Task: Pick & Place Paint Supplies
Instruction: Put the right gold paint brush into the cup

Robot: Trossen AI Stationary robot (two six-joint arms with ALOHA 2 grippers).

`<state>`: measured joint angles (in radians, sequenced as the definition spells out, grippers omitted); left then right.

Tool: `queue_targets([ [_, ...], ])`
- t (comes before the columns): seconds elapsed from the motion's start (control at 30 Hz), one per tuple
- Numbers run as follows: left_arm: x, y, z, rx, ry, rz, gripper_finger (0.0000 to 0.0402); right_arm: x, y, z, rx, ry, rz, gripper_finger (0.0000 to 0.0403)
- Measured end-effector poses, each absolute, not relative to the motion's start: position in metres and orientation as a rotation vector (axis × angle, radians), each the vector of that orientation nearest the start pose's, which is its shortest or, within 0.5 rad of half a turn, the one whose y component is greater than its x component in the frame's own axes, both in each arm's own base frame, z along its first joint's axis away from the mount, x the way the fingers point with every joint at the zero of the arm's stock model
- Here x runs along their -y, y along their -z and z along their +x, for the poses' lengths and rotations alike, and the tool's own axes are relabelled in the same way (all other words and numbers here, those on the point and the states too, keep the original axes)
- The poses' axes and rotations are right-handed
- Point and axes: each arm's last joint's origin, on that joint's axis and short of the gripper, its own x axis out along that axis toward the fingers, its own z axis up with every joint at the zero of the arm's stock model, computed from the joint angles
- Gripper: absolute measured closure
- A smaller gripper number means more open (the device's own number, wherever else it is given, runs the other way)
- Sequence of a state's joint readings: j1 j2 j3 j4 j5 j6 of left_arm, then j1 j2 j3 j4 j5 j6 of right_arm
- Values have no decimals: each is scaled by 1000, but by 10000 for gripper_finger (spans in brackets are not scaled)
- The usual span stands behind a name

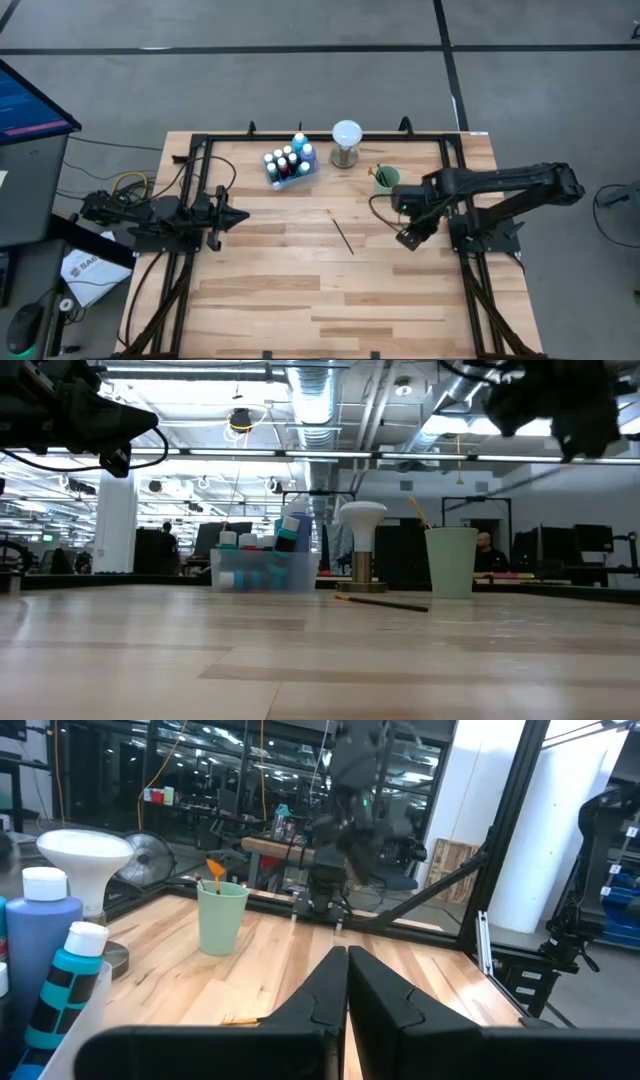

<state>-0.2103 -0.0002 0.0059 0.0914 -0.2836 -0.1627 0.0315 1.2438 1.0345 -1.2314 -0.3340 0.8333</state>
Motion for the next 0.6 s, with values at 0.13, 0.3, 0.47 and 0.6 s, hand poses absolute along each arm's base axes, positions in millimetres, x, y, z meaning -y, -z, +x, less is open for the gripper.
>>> queue_targets([
  [0.13, 12, -174, 95, 100, -66, -186, 396, -7, -292, 188, -1514, 315, 978, 403],
  [0.3, 12, -174, 95, 100, -66, -186, 396, 14, -311, 177, -1519, 340, 1167, 403],
  [0.47, 12, -174, 95, 100, -66, -186, 396, 38, -322, 174, -1436, 412, 1353, 403],
  [0.6, 12, -174, 95, 100, -65, -186, 396, 56, -334, 171, -1346, 393, 1444, 403],
])
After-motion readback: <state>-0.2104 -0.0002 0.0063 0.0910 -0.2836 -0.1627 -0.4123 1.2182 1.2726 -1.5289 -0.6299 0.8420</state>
